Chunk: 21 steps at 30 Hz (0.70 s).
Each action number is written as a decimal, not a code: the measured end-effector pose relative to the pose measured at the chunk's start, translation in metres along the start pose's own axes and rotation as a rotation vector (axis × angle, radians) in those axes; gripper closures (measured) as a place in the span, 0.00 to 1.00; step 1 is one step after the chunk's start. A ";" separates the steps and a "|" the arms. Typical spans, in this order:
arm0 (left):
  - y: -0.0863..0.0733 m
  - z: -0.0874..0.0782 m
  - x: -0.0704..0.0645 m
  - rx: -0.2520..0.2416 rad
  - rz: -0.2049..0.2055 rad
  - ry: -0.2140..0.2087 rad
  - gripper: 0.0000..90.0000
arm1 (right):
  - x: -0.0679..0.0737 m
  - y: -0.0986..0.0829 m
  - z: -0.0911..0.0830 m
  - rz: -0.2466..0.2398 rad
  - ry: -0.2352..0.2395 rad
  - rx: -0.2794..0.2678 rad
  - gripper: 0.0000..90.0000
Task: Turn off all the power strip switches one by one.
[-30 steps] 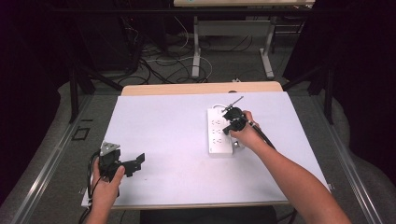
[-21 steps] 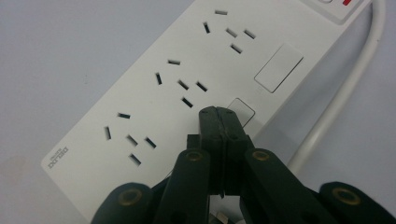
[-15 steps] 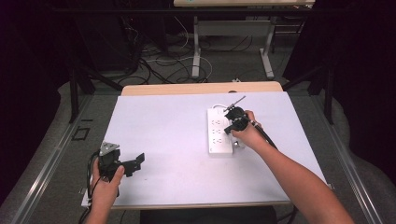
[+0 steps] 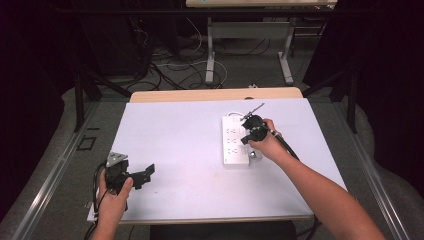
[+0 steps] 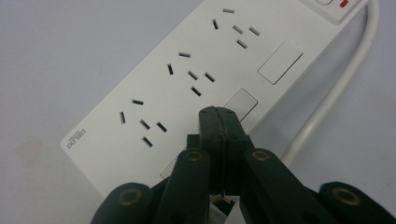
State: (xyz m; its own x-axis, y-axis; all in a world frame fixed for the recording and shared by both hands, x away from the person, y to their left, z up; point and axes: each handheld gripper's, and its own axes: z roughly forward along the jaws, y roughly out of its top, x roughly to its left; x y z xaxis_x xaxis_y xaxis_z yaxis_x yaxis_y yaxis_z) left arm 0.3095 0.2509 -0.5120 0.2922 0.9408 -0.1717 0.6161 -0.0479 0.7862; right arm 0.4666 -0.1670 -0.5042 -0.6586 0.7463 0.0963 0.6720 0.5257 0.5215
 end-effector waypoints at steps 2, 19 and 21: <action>0.000 0.000 0.000 0.001 0.000 0.000 0.01 | 0.001 -0.001 -0.001 -0.023 -0.001 0.001 1.00; 0.000 0.000 0.000 0.000 0.000 0.000 0.01 | 0.016 -0.006 -0.001 -0.098 0.019 0.053 1.00; 0.000 0.000 0.000 0.000 -0.001 0.000 0.01 | 0.016 -0.008 0.000 -0.110 0.022 0.049 1.00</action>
State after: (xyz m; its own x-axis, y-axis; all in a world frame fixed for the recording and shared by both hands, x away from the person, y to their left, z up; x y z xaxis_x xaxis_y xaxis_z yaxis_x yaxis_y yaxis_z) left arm 0.3095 0.2508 -0.5120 0.2918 0.9408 -0.1725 0.6163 -0.0470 0.7861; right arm 0.4503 -0.1589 -0.5069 -0.7363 0.6740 0.0601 0.6108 0.6237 0.4878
